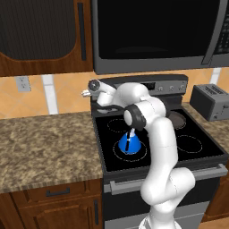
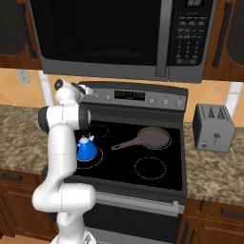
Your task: Pick the kettle from the counter and place it on a stove burner. Then turn the burner on.
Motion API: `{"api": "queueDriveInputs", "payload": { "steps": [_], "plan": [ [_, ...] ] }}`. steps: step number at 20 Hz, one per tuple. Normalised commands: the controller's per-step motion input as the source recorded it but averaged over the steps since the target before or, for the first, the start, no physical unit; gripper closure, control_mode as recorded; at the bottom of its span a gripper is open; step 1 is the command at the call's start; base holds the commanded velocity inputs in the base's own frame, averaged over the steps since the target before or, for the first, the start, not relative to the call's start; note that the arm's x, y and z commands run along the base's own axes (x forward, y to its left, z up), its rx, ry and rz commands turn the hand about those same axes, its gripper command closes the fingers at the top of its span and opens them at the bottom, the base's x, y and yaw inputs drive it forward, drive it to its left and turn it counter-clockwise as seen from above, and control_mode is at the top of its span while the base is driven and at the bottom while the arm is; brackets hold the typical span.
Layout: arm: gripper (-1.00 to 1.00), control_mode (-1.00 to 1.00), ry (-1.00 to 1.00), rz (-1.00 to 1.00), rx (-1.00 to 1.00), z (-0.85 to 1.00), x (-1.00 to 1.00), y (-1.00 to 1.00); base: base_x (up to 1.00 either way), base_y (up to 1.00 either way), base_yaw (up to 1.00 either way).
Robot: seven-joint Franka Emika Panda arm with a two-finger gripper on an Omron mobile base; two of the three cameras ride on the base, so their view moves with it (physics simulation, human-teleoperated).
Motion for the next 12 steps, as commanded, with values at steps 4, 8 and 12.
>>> {"api": "queueDriveInputs", "payload": {
  "steps": [4,8,12],
  "plan": [
    [-1.0,-1.0,0.0,0.0,0.0,-0.02,0.0,0.0,0.0,0.0,0.0],
    [-1.0,-1.0,0.03,0.0,-0.01,-0.13,0.0,0.0,0.0,0.0,0.0],
    [-1.0,-1.0,0.0,0.0,0.0,0.0,0.02,0.0,0.0,0.0,0.0]
  ]
}}
